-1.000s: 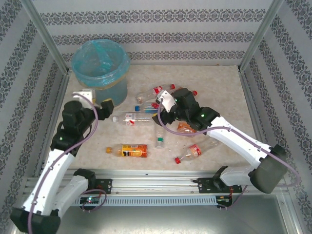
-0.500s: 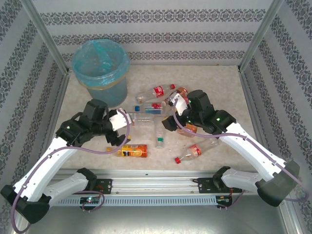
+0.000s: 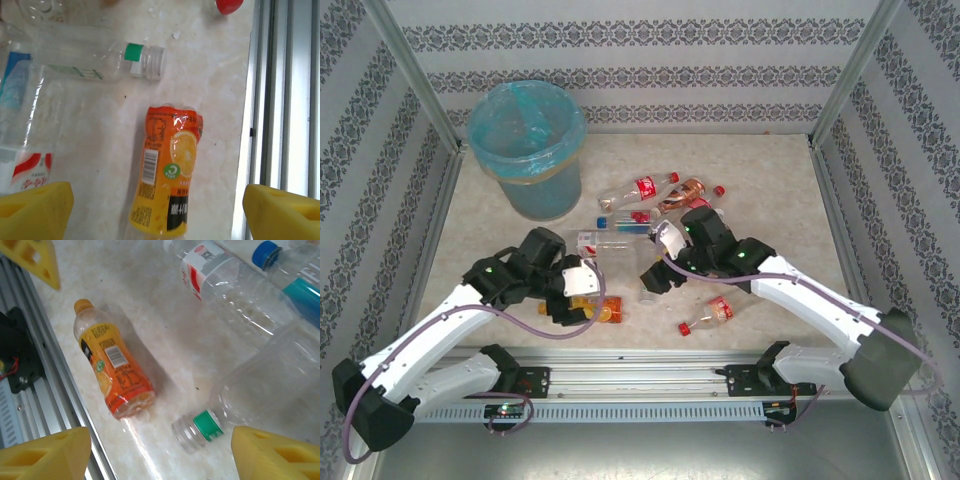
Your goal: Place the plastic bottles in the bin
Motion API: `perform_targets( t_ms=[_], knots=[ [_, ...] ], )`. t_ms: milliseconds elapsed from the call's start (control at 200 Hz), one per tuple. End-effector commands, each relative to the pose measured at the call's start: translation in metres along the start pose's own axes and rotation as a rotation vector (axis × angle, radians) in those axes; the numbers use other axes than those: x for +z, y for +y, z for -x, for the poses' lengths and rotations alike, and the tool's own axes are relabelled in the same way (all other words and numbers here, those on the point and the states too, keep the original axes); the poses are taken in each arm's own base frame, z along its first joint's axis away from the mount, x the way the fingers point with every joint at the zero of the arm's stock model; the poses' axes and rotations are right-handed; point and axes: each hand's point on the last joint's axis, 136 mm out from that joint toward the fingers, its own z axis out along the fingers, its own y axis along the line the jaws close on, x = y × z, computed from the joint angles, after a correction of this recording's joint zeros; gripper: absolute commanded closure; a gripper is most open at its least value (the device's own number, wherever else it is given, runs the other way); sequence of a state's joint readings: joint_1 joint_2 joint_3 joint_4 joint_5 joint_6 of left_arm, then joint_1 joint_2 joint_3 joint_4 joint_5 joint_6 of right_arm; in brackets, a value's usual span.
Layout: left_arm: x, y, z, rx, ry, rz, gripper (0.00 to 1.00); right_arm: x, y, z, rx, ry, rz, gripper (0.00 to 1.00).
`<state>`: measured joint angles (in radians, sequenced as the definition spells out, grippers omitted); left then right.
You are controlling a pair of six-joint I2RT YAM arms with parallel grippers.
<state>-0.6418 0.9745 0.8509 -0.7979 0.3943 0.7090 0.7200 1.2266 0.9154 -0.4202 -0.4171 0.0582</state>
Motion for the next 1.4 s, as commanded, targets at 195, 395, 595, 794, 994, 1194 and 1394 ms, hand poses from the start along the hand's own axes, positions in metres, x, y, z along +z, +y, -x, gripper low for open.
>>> perform_targets(
  t_ms=[195, 395, 595, 794, 994, 1194, 1394],
  knots=[
    [0.035, 0.004, -0.022, 0.092, 0.059, 0.038, 0.10, 0.040, 0.013, -0.028, 0.043, 0.103, 0.068, 0.28],
    [0.046, -0.003, -0.048, 0.113, 0.123, 0.038, 0.09, 0.048, 0.015, -0.034, 0.004, 0.123, 0.085, 0.32],
    [0.050, 0.000, -0.061, 0.112, 0.175, 0.057, 0.09, 0.056, 0.013, -0.037, -0.031, 0.146, 0.068, 0.34],
    [0.060, -0.003, -0.068, 0.086, 0.218, 0.016, 0.12, 0.064, 0.020, -0.031, -0.019, 0.123, 0.099, 0.33],
    [0.069, -0.002, -0.066, 0.064, 0.214, -0.009, 0.14, 0.070, 0.019, -0.035, 0.007, 0.144, 0.094, 0.33],
    [0.076, -0.001, -0.063, 0.056, 0.205, -0.025, 0.15, 0.068, 0.023, -0.034, 0.009, 0.117, 0.113, 0.34],
    [0.084, -0.005, -0.070, 0.039, 0.232, -0.058, 0.16, 0.074, 0.015, -0.044, 0.035, 0.157, 0.081, 0.33]
  ],
)
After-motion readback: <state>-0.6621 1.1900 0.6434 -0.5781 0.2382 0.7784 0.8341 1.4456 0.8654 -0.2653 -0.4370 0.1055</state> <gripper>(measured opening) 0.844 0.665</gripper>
